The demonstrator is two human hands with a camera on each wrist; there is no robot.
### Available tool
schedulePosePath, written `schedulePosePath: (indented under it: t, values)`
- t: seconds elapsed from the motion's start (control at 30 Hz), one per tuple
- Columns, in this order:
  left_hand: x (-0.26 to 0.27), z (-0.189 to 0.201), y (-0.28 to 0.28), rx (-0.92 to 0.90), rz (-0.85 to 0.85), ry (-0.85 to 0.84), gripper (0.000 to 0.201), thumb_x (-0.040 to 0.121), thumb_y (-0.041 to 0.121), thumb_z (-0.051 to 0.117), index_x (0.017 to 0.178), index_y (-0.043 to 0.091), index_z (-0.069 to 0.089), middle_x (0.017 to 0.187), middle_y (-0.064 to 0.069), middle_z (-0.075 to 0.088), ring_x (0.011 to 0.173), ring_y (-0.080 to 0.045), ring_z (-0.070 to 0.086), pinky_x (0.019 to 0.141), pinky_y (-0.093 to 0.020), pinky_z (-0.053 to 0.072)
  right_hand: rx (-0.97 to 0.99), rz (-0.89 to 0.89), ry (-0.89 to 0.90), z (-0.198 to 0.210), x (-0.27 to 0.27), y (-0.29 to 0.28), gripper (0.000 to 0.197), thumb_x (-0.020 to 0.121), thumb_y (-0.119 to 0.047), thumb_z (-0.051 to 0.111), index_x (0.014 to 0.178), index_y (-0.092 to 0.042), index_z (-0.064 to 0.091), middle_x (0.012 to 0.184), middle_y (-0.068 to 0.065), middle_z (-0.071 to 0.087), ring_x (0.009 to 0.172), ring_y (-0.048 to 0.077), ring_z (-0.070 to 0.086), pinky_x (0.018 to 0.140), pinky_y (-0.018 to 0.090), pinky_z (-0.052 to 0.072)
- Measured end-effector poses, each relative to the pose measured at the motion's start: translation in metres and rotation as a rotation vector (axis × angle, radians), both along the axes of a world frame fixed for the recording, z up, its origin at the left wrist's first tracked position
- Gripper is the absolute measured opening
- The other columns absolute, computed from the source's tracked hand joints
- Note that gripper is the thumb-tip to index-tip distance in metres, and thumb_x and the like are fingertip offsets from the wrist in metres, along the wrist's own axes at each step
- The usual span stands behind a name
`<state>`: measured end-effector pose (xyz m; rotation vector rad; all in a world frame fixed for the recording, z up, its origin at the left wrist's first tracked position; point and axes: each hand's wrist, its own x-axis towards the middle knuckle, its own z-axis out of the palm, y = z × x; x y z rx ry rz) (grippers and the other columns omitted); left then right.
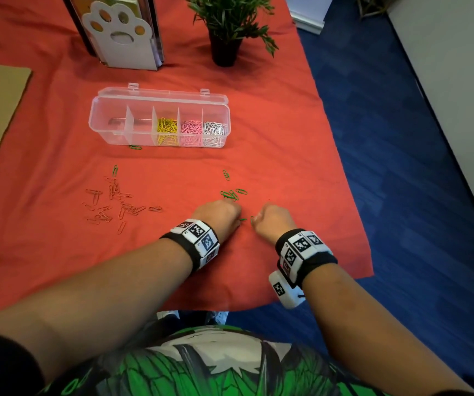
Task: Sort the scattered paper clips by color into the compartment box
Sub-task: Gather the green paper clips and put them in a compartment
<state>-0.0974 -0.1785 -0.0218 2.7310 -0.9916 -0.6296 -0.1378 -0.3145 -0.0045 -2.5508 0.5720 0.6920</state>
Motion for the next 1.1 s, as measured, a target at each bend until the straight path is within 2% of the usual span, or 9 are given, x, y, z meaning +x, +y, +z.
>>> schedulePosePath:
  t: [0.1, 0.2, 0.33, 0.4, 0.47, 0.53, 0.7, 0.93, 1.1]
  values:
    - [0.000, 0.000, 0.001, -0.022, 0.029, 0.036, 0.025, 0.091, 0.028, 0.045, 0.100, 0.008, 0.057, 0.114, -0.016, 0.061, 0.107, -0.033, 0.057, 0.085, -0.039, 0.045, -0.069, 0.049, 0.027, -0.002, -0.004, 0.008, 0.037, 0.093, -0.024, 0.048, 0.120, 0.003, 0.049, 0.125, 0.024, 0.057, 0.119, 0.036, 0.053, 0.095, 0.036, 0.044]
    - [0.003, 0.004, 0.005, -0.167, 0.275, 0.215, 0.020, 0.089, 0.025, 0.049, 0.089, 0.010, 0.062, 0.096, -0.016, 0.067, 0.092, -0.030, 0.061, 0.078, -0.034, 0.044, -0.114, 0.144, 0.019, -0.001, -0.008, 0.014, 0.035, 0.094, -0.015, 0.045, 0.122, 0.005, 0.045, 0.126, 0.023, 0.054, 0.120, 0.035, 0.052, 0.095, 0.037, 0.044]
    - [0.009, 0.021, 0.017, -0.544, 0.828, 0.926, 0.025, 0.086, 0.017, 0.040, 0.061, 0.016, 0.042, 0.054, -0.002, 0.044, 0.045, -0.014, 0.036, 0.044, -0.020, 0.025, -0.109, 0.192, 0.072, 0.003, -0.004, 0.016, 0.031, 0.095, -0.014, 0.042, 0.118, 0.003, 0.052, 0.125, 0.023, 0.056, 0.118, 0.035, 0.054, 0.095, 0.037, 0.045]
    - [0.013, 0.029, 0.031, -0.802, 1.001, 1.254, 0.014, 0.074, 0.016, 0.036, 0.059, 0.017, 0.038, 0.047, 0.002, 0.039, 0.036, -0.010, 0.028, 0.039, -0.012, 0.017, 0.036, 0.124, 0.103, 0.005, 0.003, 0.016, 0.020, 0.094, -0.021, 0.043, 0.094, -0.010, 0.060, 0.108, 0.022, 0.064, 0.100, 0.034, 0.062, 0.083, 0.037, 0.048]
    - [0.016, 0.037, 0.046, -0.968, 1.021, 1.412, 0.006, 0.061, 0.020, 0.036, 0.057, 0.017, 0.039, 0.050, 0.000, 0.039, 0.037, -0.011, 0.029, 0.041, -0.011, 0.017, 0.413, -0.093, 0.105, 0.008, 0.009, 0.019, 0.021, 0.089, -0.018, 0.043, 0.068, -0.019, 0.047, 0.070, 0.012, 0.055, 0.056, 0.026, 0.053, 0.053, 0.031, 0.040]
    - [0.021, 0.044, 0.057, -1.059, 1.033, 1.463, 0.007, 0.058, 0.021, 0.037, 0.057, 0.015, 0.040, 0.053, -0.002, 0.040, 0.037, -0.011, 0.030, 0.041, -0.011, 0.017, 0.832, -0.361, 0.065, 0.014, 0.014, 0.019, 0.023, 0.083, -0.009, 0.038, 0.063, -0.019, 0.042, 0.057, 0.002, 0.038, 0.043, 0.013, 0.031, 0.044, 0.022, 0.024]
    - [0.035, 0.058, 0.080, -1.054, 1.116, 1.428, 0.008, 0.068, 0.017, 0.039, 0.060, 0.016, 0.042, 0.052, 0.002, 0.042, 0.034, -0.007, 0.031, 0.035, -0.008, 0.015, 1.442, -0.621, -0.034, 0.034, 0.035, 0.031, 0.012, 0.067, -0.018, 0.045, 0.057, -0.013, 0.045, 0.054, 0.002, 0.044, 0.046, 0.014, 0.037, 0.044, 0.020, 0.033]
    - [0.063, 0.059, 0.112, -0.993, 1.263, 1.057, 0.020, 0.093, 0.015, 0.044, 0.074, 0.016, 0.050, 0.043, 0.008, 0.046, 0.031, -0.001, 0.035, 0.026, -0.009, 0.021, 1.423, -0.832, -0.032, 0.033, 0.070, 0.065, 0.026, 0.089, -0.013, 0.043, 0.063, -0.012, 0.047, 0.052, 0.002, 0.055, 0.040, 0.010, 0.050, 0.038, 0.015, 0.039]
    - [0.088, 0.070, 0.139, -1.116, 1.337, 1.135, 0.022, 0.095, 0.008, 0.039, 0.081, 0.007, 0.056, 0.053, -0.004, 0.064, 0.046, -0.010, 0.062, 0.044, -0.018, 0.054, 1.196, -0.741, -0.015, 0.027, 0.086, 0.088, 0.019, 0.093, -0.003, 0.042, 0.084, -0.006, 0.058, 0.070, 0.006, 0.052, 0.052, 0.010, 0.052, 0.046, 0.019, 0.046]
